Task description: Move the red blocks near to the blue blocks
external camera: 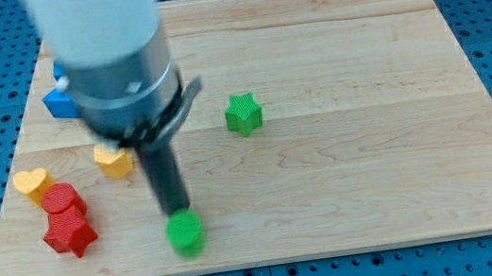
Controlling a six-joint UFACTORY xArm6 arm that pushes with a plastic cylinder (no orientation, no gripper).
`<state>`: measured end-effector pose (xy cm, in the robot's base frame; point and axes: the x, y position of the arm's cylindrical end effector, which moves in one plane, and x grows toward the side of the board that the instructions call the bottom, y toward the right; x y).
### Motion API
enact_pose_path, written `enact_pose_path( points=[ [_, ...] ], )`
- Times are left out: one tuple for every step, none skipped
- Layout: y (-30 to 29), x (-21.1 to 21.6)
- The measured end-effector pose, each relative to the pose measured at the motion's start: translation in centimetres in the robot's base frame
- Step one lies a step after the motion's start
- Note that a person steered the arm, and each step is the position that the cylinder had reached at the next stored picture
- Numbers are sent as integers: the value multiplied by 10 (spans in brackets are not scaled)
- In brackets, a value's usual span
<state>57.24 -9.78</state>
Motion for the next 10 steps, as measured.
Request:
enact_pose_path(
  points=[
    [-29,46],
    [-43,37],
    [-79,37],
    [-117,42],
    [-111,14],
    [-111,-16],
    [-110,-33],
    [-97,-17],
    [-93,-22],
    [-93,-53]
  ],
)
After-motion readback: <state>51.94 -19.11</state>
